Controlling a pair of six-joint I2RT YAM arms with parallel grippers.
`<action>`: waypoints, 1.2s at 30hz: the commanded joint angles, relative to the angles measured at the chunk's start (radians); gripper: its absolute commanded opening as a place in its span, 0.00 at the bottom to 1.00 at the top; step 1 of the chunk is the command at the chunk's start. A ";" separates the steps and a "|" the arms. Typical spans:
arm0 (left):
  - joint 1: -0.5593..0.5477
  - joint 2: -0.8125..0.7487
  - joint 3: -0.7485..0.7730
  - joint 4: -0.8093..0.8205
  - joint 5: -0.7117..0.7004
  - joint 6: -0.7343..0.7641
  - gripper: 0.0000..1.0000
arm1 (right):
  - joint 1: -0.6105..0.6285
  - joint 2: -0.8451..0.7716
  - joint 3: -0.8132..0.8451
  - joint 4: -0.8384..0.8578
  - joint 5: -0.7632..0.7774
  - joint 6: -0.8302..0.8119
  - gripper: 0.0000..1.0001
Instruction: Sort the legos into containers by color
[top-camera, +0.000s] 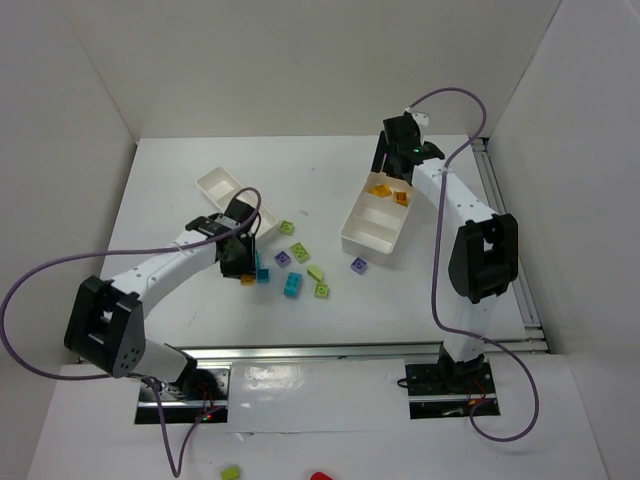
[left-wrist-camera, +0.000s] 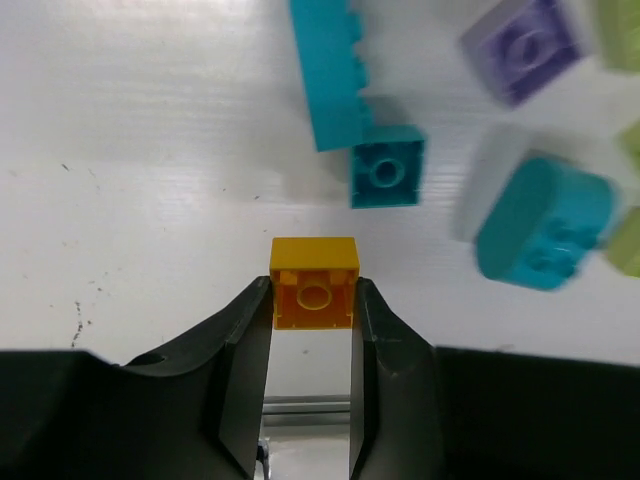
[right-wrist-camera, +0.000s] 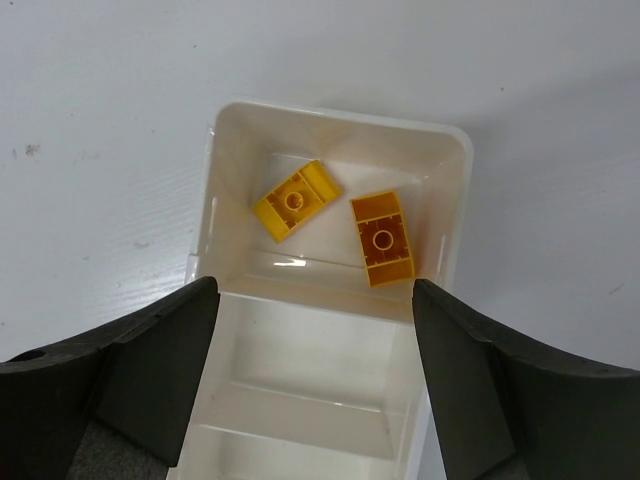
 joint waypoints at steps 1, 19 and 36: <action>-0.006 -0.113 0.144 -0.078 -0.007 0.017 0.29 | -0.002 -0.057 0.004 0.002 0.021 -0.003 0.85; -0.108 0.654 1.156 0.223 0.426 0.026 0.24 | -0.039 -0.665 -0.468 -0.029 0.128 0.209 0.88; -0.159 1.130 1.537 0.624 0.466 -0.144 0.37 | -0.039 -0.904 -0.571 -0.171 0.220 0.272 0.88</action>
